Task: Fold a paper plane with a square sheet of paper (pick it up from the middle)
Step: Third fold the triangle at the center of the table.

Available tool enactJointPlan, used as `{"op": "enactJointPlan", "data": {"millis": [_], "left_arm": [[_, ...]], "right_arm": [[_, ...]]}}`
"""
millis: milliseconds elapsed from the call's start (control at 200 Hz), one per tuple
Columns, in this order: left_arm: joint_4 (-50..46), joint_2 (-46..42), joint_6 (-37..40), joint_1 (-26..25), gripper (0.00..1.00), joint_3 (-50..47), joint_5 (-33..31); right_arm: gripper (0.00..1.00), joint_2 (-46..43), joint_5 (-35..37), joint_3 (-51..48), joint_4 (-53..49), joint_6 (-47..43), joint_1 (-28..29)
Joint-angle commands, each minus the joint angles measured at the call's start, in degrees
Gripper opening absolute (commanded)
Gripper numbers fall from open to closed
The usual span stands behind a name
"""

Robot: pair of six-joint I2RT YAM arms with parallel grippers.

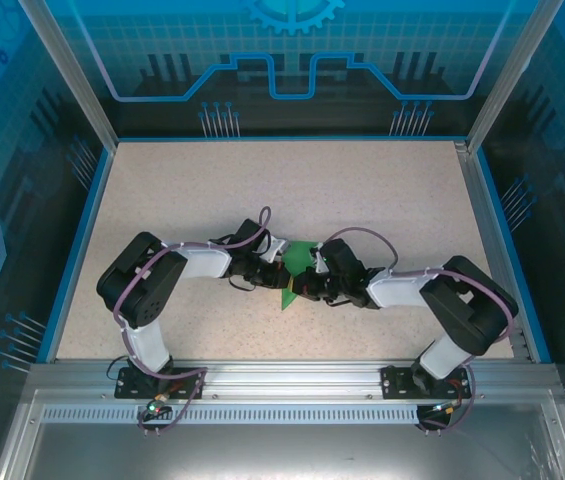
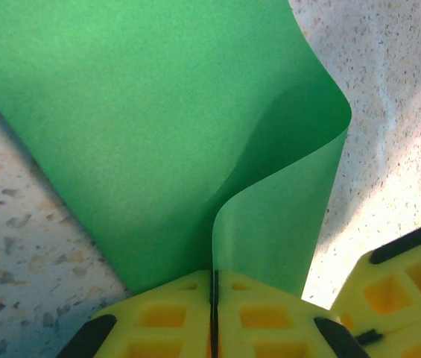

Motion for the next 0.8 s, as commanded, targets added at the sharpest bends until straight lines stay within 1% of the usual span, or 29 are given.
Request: {"op": "enactJointPlan", "data": {"millis": [0, 195, 445, 560, 705, 795], "left_arm": [[-3.67, 2.4, 0.72, 0.13, 0.1, -0.17, -1.53], [-3.82, 2.66, 0.72, 0.15, 0.1, -0.04, -1.39], [-3.96, 2.79, 0.79, 0.18, 0.1, 0.14, -1.43], [-4.02, 3.02, 0.8, 0.15, 0.1, 0.24, -1.36], [-4.17, 3.11, 0.89, 0.12, 0.1, 0.4, -1.29], [-4.19, 3.29, 0.93, 0.2, 0.1, 0.58, -1.11]], "right_arm": [[0.01, 2.04, -0.91, 0.55, 1.76, -0.31, -0.59], [0.01, 4.53, -0.61, -0.95, 3.27, -0.14, -0.98], [0.01, 6.18, -0.21, -1.59, 2.45, -0.48, -1.4], [0.02, 4.01, -2.05, -1.44, 3.46, -0.11, -2.27], [0.03, -0.79, -2.68, -1.4, 1.33, -1.61, -4.79], [0.03, -1.47, -3.72, -0.6, -0.22, -3.52, -6.54]]}}
